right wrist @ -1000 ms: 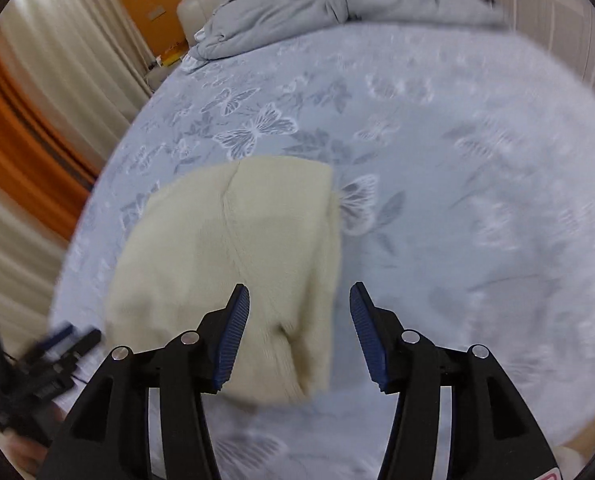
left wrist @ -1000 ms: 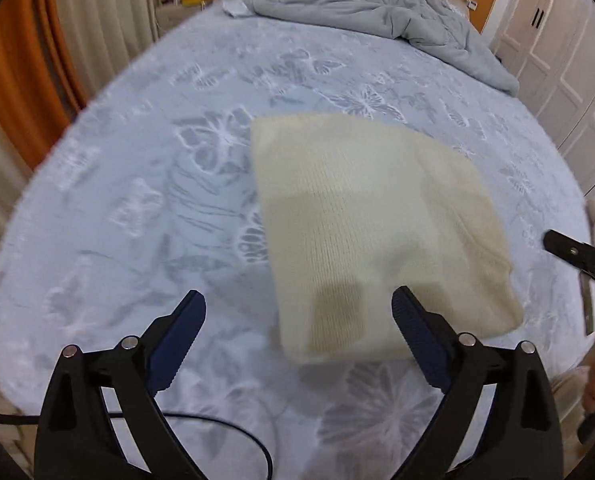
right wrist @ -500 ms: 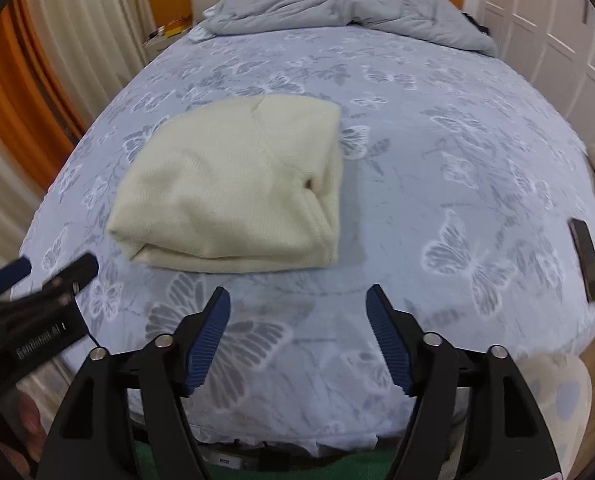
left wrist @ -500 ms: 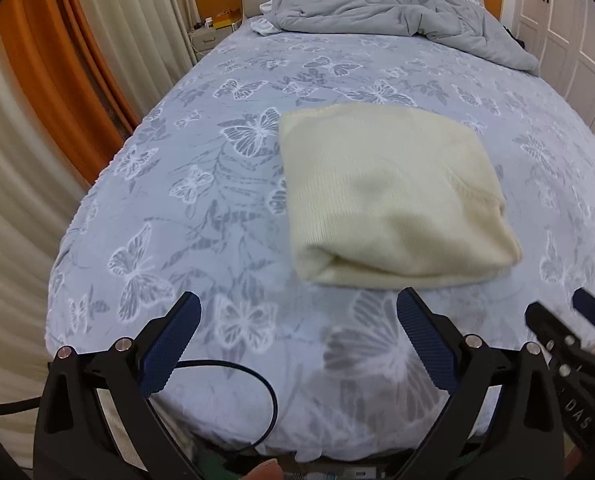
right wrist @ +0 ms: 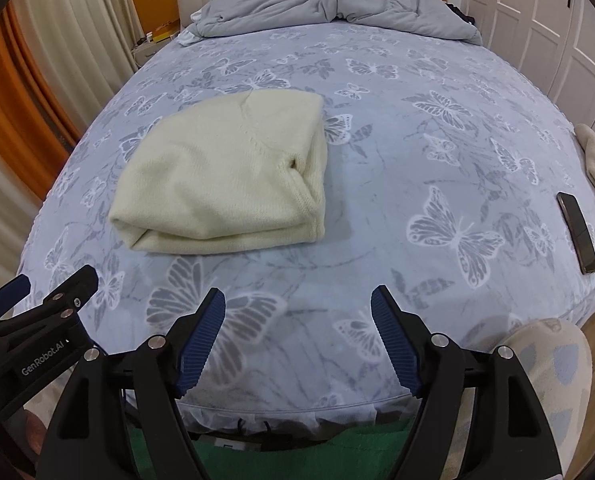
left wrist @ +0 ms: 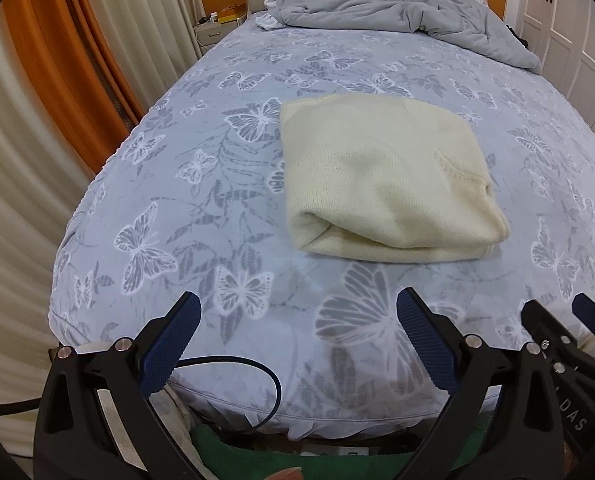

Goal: Fold small clothes

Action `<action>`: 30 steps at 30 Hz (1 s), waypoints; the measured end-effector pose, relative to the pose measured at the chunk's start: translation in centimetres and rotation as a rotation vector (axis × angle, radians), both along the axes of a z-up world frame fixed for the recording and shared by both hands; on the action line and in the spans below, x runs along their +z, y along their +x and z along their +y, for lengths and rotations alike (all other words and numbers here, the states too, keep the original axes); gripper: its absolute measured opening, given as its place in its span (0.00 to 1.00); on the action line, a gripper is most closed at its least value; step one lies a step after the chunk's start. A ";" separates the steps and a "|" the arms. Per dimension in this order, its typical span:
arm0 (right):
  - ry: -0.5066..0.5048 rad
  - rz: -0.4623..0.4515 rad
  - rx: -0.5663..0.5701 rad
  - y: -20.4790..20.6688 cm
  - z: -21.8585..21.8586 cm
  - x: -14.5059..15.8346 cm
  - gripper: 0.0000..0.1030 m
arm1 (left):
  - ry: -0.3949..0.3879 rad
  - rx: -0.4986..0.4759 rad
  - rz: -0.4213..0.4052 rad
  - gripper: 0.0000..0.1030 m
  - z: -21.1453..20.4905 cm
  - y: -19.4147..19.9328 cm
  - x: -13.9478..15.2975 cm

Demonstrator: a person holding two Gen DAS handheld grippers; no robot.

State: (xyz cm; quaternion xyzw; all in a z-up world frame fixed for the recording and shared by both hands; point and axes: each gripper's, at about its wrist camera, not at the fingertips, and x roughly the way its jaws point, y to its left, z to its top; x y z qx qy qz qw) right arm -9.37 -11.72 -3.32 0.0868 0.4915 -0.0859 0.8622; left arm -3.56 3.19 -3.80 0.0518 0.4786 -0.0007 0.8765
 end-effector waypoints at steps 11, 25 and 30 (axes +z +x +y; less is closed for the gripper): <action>0.005 0.010 0.007 0.3 0.7 -0.2 0.71 | -0.002 -0.002 -0.005 0.93 -0.3 0.0 0.4; 0.006 0.029 -0.005 0.8 0.7 -0.6 0.71 | 0.037 -0.010 -0.033 0.93 -0.6 0.1 0.4; -0.005 0.042 -0.010 0.8 0.6 -0.7 0.71 | 0.036 -0.008 -0.024 0.93 -0.7 0.1 0.3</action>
